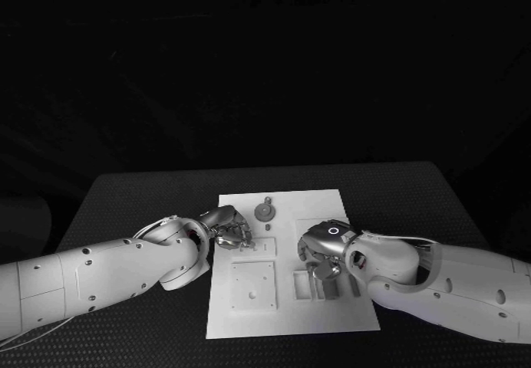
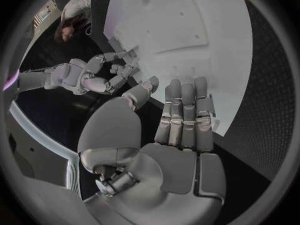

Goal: Assemble the parts on the task board

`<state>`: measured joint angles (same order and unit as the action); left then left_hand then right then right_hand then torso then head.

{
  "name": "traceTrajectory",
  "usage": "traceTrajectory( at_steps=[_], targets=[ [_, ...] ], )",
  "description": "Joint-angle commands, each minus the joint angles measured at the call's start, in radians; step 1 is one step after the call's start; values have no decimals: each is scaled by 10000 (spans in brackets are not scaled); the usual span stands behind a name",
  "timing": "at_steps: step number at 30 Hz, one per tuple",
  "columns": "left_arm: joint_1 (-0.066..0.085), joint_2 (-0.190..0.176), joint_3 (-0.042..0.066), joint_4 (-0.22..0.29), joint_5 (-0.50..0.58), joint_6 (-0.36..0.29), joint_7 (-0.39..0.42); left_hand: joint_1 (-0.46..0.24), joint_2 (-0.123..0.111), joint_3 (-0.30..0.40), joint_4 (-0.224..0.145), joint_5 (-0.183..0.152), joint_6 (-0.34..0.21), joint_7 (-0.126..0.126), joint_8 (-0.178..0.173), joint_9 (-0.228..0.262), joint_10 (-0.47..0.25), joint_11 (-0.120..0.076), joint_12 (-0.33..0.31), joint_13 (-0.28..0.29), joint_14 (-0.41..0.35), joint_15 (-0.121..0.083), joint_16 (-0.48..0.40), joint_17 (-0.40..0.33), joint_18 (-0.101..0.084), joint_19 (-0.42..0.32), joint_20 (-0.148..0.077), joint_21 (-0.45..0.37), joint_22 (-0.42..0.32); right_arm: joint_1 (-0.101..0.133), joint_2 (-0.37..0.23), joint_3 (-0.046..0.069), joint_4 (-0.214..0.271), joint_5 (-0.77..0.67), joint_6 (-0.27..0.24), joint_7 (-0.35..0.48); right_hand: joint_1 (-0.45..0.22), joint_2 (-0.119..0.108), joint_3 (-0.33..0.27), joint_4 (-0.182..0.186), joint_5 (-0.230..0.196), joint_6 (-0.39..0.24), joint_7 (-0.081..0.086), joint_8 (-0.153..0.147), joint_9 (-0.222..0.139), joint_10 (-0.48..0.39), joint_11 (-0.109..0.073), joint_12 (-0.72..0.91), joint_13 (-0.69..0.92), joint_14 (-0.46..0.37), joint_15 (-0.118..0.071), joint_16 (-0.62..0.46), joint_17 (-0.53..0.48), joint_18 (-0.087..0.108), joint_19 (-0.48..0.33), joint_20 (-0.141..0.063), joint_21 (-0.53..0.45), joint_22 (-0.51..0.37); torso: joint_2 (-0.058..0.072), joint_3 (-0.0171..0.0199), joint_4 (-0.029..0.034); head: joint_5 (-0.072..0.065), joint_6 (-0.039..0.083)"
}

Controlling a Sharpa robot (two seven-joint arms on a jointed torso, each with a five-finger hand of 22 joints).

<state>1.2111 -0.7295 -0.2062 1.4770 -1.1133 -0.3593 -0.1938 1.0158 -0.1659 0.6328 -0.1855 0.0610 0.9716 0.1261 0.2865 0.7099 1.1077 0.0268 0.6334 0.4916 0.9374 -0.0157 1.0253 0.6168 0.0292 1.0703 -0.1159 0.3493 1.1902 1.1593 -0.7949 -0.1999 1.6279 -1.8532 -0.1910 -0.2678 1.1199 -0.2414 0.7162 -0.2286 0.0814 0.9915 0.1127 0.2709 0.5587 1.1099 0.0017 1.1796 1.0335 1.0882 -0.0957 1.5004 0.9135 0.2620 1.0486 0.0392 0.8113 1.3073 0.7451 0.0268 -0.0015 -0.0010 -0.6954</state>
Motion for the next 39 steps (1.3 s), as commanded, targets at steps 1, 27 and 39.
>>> traceTrajectory(
  at_steps=[1,27,39],
  targets=[
    [9,4,6,2,75,91,113,14,-19,-18,68,-60,-68,2,44,-15,-59,8,-43,-13,-16,52,-60,-16,195,-22,62,-59,17,71,-103,28,20,611,326,934,191,136,36,-155,-26,-84,25,18,-2,17,29,19,-17,31,-4,17,-19,-2,-21,-3,-17,195,6,10,-3,14,9],
    [13,40,7,-97,276,194,57,12,-20,-30,83,-62,-72,4,50,-15,-63,12,-47,-15,-21,55,-63,-18,193,-23,67,-71,22,805,-349,358,-6,5841,1873,-2070,-2752,692,-545,2628,-56,691,-294,402,140,255,-296,304,89,301,-247,291,-35,-2,235,-170,130,221,-17,-33,-18,-14,87],
    [14,94,9,-156,399,227,48,-11,-26,-44,107,-62,-74,6,54,-16,-68,14,-51,-17,-27,59,-65,-20,190,-26,71,-80,25,816,142,243,-207,4494,3120,-2384,-3807,1513,-681,1916,-26,1245,-553,556,162,1116,-537,729,741,1051,-335,415,503,-2,362,-393,376,210,-54,-68,-61,-76,100]
  ],
)
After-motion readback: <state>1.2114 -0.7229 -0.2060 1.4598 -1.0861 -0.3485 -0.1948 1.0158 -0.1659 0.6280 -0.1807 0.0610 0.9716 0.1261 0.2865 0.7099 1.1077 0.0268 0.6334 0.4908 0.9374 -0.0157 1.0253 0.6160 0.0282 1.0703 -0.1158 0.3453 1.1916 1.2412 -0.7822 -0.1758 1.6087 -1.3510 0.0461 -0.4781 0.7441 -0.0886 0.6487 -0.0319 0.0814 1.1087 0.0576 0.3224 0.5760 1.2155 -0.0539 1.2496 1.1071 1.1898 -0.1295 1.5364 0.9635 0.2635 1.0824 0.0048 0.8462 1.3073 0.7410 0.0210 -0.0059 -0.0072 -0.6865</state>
